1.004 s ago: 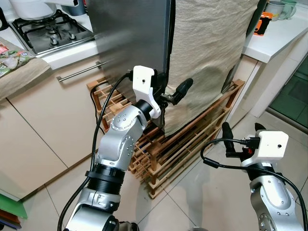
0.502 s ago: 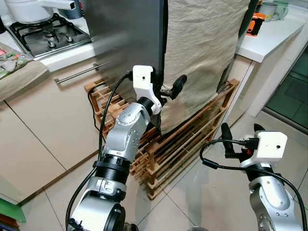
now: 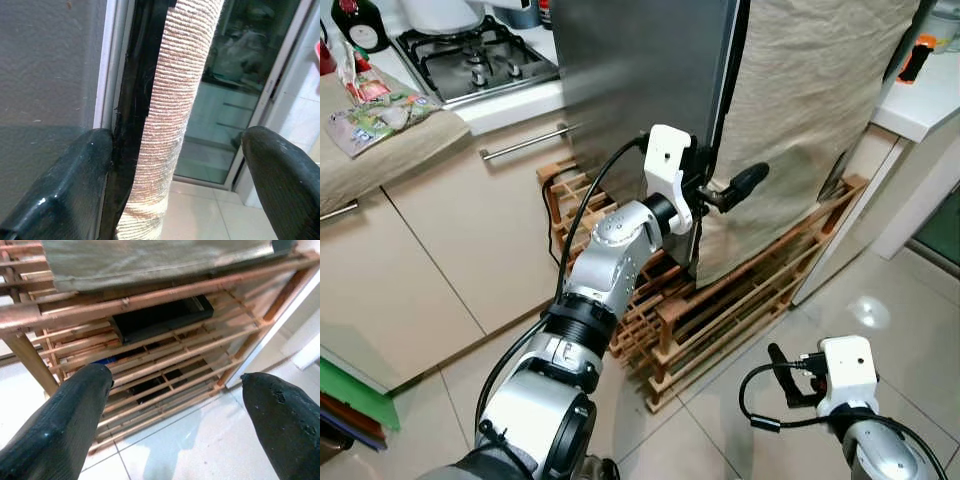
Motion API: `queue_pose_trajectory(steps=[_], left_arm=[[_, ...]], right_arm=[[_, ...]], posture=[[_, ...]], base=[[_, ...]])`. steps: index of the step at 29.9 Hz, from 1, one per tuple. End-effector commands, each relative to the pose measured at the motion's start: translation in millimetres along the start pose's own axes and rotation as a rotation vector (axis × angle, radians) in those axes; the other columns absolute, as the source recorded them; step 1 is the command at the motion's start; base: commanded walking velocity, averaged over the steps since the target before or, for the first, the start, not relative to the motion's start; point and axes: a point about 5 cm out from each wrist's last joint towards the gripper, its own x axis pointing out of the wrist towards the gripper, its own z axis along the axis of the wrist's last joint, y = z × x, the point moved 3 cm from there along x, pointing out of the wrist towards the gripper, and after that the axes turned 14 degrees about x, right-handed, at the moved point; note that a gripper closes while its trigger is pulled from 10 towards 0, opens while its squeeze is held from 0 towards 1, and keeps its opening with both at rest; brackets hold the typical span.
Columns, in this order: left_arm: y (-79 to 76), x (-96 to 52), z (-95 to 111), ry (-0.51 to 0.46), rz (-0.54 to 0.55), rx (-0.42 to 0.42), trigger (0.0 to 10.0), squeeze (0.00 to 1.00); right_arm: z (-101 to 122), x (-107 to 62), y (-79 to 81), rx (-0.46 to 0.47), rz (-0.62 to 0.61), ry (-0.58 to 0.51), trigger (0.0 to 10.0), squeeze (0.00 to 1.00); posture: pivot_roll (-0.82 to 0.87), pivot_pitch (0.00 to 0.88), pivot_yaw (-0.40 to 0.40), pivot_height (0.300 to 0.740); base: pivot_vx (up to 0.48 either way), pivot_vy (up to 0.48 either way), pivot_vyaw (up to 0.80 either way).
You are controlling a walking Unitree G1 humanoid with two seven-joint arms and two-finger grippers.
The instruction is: Restocking fridge
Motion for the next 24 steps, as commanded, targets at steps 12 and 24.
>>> queue_pose_trajectory(steps=[12,24], left_arm=[[-162.4,48.2,73.9,-0.289,-0.694,-0.331,10.0,0.00],[-30.7,-26.6,28.0,-0.148,-0.180,-0.183,10.0,0.00]], right_arm=[[-10.2,6.0,1.9,-0.040,0.036,0.025,10.0,0.01],[-42.3,28.1,-21.6,0.046,-0.035,0.075,10.0,0.00]], posture=[[-0.32,0.020,0.066,0.736],[-0.25,0.032,0.056,0.736]], base=[[0.000,0.000,0.00],[0.000,0.000,0.00]])
